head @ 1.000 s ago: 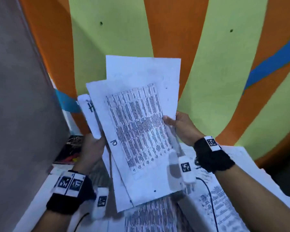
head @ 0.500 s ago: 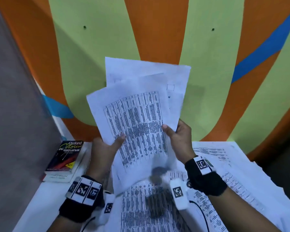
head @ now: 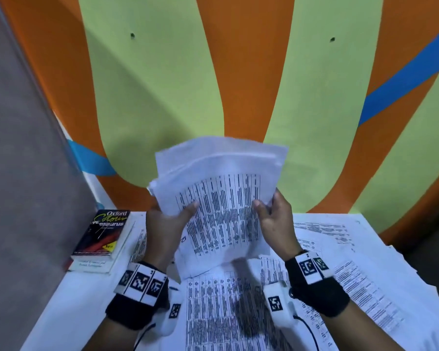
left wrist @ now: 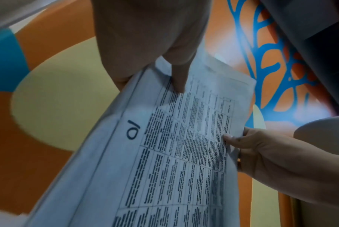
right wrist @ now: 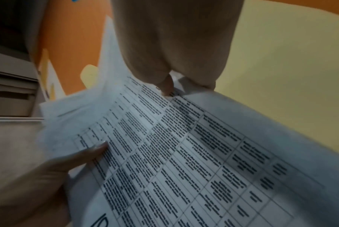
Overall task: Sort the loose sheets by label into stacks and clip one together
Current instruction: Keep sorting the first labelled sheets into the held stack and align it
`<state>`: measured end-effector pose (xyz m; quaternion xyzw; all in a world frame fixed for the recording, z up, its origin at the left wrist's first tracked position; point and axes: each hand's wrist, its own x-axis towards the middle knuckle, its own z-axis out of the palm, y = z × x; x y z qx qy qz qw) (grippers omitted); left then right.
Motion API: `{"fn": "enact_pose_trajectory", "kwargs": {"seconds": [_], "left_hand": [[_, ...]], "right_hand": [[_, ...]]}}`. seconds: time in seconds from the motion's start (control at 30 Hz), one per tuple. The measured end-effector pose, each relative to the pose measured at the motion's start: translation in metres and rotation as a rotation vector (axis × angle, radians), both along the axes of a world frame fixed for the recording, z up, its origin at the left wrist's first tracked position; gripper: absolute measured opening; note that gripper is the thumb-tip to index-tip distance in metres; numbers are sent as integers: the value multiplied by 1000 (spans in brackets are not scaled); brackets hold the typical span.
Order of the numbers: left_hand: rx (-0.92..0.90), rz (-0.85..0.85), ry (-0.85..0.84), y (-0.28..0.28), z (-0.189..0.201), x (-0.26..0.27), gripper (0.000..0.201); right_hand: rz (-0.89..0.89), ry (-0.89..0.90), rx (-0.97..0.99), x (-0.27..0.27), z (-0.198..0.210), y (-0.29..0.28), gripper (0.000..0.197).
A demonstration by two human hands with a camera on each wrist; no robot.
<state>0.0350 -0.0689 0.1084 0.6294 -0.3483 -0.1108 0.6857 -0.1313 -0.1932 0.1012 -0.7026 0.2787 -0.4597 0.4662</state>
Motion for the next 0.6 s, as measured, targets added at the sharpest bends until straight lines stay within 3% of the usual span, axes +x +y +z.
{"fn": "enact_pose_trajectory", "kwargs": {"seconds": [0.07,0.13,0.2,0.27,0.33,0.47,0.6], "left_hand": [[-47,1,-27,-3,15,-2,31],[-48,-29,-53,-3,23,-4,19],[-38,-44,-54,-4,19,-3,36],[-3,-59,1,-3,11,-1,46],[39,-83,34,-5,2,1,44],[33,-10,1,-9,6,1,13],[-21,-10,-46,-15,20,-1,31]], "right_hand": [[27,-23,-29,1,8,-2,23],[28,-30,-9,0,12,-6,45],[1,-46,4,-3,11,-11,65],[29,-93,68,-7,7,-13,72],[50,-80,117,-8,4,-14,68],[-20,-10,5,-5,9,-14,33],[44,-114,-19,-5,28,-12,35]]}}
